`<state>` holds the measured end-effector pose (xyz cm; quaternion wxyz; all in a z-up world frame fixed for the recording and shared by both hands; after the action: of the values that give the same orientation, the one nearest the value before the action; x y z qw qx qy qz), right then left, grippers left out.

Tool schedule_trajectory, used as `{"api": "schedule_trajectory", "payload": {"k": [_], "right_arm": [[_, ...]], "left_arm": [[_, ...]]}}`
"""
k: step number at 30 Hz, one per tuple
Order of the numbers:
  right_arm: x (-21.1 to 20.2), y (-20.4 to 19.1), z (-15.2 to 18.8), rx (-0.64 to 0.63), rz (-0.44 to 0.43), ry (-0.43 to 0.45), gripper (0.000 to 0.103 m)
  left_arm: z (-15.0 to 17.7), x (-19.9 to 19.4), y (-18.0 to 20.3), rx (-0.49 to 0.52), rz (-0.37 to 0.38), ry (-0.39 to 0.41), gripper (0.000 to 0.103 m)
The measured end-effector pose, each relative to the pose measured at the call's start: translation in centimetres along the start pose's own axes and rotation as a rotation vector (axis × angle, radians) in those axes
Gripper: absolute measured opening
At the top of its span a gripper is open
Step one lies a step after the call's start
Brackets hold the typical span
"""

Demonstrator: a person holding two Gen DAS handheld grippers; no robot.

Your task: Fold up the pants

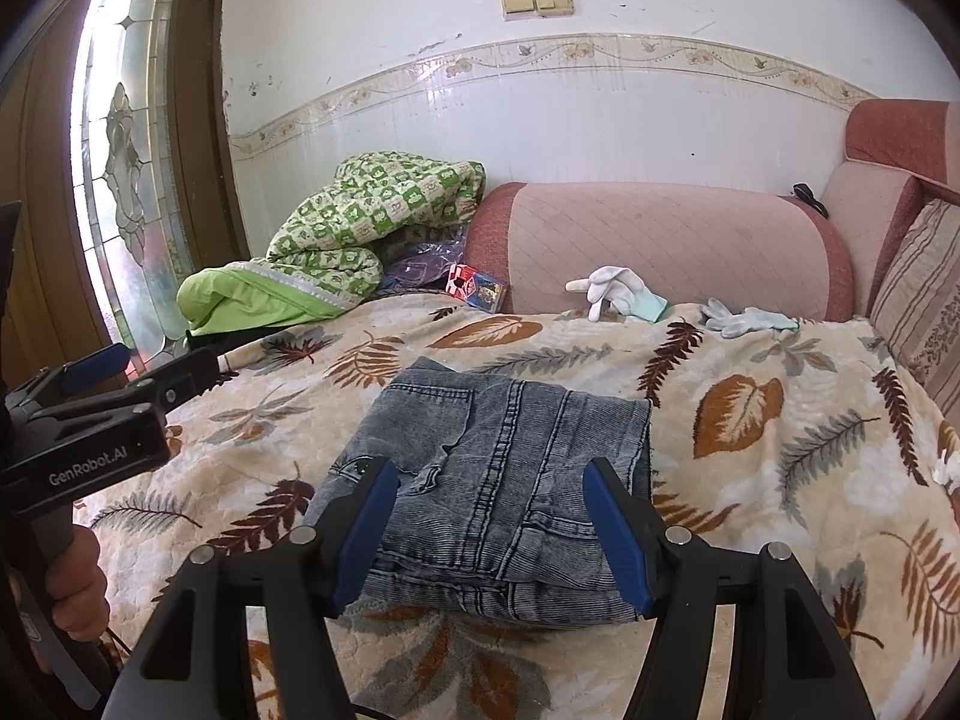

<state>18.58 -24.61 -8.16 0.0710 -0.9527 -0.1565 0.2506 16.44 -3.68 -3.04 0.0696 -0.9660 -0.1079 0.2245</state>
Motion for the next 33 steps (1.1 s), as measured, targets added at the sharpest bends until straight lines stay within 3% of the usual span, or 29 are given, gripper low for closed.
{"api": "schedule_trajectory", "payload": {"k": [33], "right_arm": [[0.1, -1.4, 0.0, -0.012, -0.009, 0.002, 0.068]], "left_arm": [[0.2, -0.5, -1.5, -0.028, 0.018, -0.019, 0.101]]}}
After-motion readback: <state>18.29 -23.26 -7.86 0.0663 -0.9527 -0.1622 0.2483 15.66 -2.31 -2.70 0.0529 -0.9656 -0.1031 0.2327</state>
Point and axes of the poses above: each gripper's, at about its wrist camera, not at the fingertips, and x roughly the way its jaws point, y to its right, z to its underside, the point moved 5 cm from there along x, roughly the way its jaws point, and after that the axes turned 11 degrees about -z, right-handed, at the moved point
